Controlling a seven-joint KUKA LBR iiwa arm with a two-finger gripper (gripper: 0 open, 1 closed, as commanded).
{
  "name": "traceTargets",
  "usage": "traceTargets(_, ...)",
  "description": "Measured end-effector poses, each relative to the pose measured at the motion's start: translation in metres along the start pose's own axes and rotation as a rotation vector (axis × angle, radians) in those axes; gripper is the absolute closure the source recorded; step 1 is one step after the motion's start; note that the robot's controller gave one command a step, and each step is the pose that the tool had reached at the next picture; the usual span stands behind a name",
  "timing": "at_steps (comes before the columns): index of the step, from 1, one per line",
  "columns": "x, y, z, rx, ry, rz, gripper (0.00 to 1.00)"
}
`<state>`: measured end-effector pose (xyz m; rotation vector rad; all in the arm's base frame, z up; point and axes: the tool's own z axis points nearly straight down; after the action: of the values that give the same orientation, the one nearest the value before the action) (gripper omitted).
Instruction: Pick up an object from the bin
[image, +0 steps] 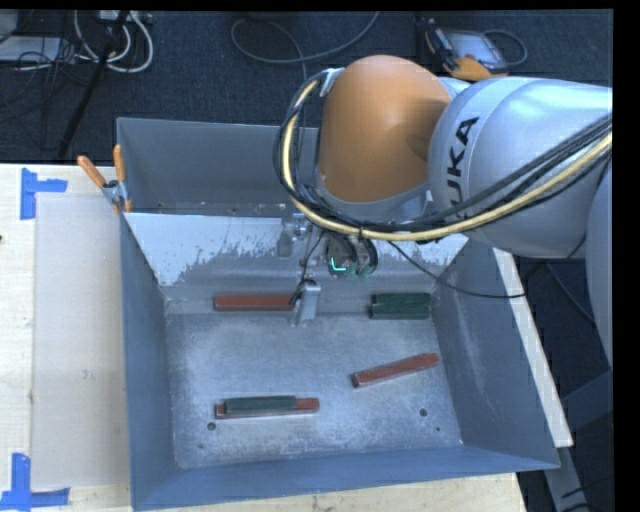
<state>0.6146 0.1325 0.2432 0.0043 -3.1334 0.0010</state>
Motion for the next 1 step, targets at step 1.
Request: traceTargets(1, 0.0164, -0.0072, 0.1659, 0.001, 0.002, -0.108, 0.00)
